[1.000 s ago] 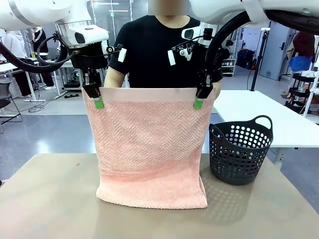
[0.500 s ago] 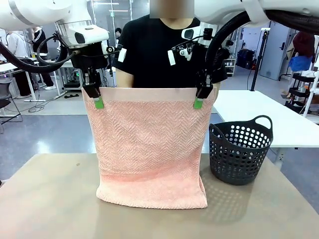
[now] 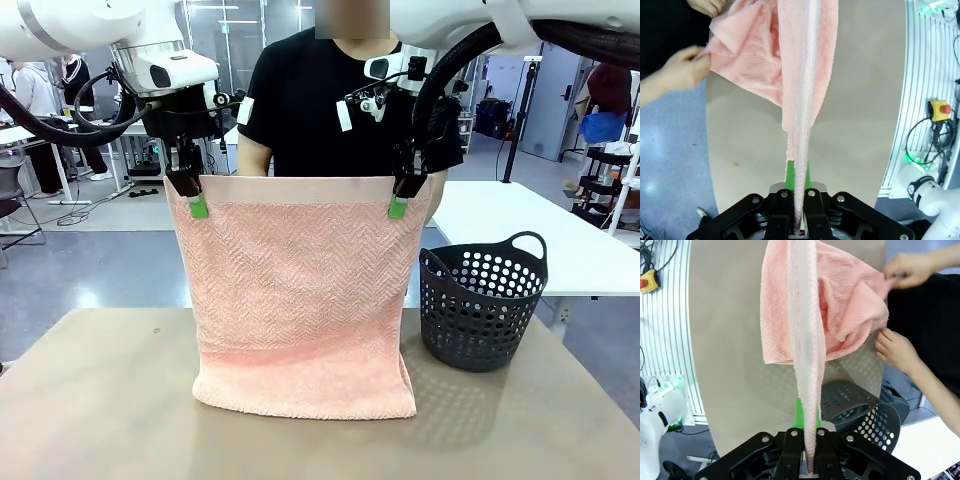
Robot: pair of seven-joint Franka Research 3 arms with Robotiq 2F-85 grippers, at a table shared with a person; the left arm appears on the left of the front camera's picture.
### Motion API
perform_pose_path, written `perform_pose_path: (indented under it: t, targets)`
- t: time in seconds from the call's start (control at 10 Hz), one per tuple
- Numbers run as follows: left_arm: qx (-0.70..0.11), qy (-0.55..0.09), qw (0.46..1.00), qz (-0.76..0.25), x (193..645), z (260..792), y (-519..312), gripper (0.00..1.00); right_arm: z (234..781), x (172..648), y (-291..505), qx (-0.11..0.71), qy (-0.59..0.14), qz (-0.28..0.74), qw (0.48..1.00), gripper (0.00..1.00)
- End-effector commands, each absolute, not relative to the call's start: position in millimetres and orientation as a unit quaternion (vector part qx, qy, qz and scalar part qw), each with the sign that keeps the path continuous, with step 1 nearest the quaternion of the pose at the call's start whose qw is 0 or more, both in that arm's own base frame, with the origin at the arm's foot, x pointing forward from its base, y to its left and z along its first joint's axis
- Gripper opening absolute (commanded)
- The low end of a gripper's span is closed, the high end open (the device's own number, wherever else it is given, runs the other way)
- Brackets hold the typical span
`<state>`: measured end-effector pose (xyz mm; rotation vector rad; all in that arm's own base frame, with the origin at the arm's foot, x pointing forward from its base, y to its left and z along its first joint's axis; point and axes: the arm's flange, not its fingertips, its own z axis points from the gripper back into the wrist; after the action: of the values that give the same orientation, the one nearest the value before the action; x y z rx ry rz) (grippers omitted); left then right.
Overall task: Fold the towel.
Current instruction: Release the end of the 100 cm Hotel Towel you were holding and grab the top end of the folded side.
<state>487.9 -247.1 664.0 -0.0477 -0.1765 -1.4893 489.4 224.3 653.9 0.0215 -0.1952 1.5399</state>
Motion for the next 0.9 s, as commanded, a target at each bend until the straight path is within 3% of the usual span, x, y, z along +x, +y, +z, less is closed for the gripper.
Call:
perform_pose_path:
  t: [0.0, 0.8]
  targets:
    - [-0.021, -0.08, 0.731, -0.678, 487.5, 664.7, -246.0, 0.0, 653.8, 489.6, 223.4, 0.01, -0.087, 0.694, 0.714, 0.0]
    - [-0.021, -0.08, 0.731, -0.678, 487.5, 664.7, -246.0, 0.0, 653.8, 489.6, 223.4, 0.01, -0.087, 0.694, 0.714, 0.0]
